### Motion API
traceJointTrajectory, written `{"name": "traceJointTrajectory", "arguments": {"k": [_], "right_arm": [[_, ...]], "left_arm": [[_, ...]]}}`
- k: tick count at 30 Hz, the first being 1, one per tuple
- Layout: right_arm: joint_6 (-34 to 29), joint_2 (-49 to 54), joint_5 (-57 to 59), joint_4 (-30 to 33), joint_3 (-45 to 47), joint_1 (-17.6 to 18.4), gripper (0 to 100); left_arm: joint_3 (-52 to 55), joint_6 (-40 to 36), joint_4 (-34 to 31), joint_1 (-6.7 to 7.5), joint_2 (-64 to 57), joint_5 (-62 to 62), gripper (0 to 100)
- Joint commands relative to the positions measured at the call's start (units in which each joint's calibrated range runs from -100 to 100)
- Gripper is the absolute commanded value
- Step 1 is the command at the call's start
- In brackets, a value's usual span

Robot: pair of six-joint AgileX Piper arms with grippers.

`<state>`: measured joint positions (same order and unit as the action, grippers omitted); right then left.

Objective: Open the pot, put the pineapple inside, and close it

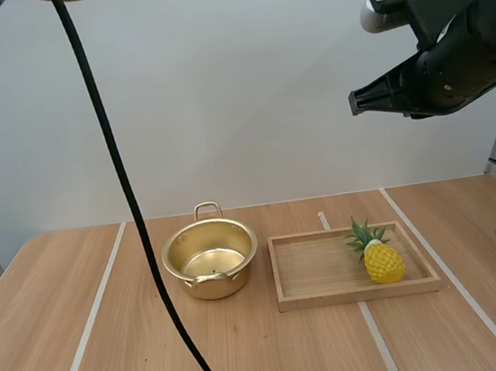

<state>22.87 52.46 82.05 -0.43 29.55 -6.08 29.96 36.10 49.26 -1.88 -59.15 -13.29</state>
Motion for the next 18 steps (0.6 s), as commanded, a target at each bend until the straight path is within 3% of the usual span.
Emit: {"name": "traceJointTrajectory", "arguments": {"k": [1, 10, 18], "right_arm": [[1.02, -2.23, 1.97, -0.45, -0.49, -0.23, 0], [2.12, -9.43, 5.32, -1.04, -0.49, -0.23, 0], [2.12, -9.56, 3.14, 0.43, -0.49, -0.23, 0]], "left_arm": [[-0.52, -0.25, -0.72, 0.11, -0.44, 1.72, 0], [-0.52, -0.25, -0.72, 0.11, -0.44, 1.72, 0], [-0.52, -0.25, -0.72, 0.11, -0.44, 1.72, 0]]}}
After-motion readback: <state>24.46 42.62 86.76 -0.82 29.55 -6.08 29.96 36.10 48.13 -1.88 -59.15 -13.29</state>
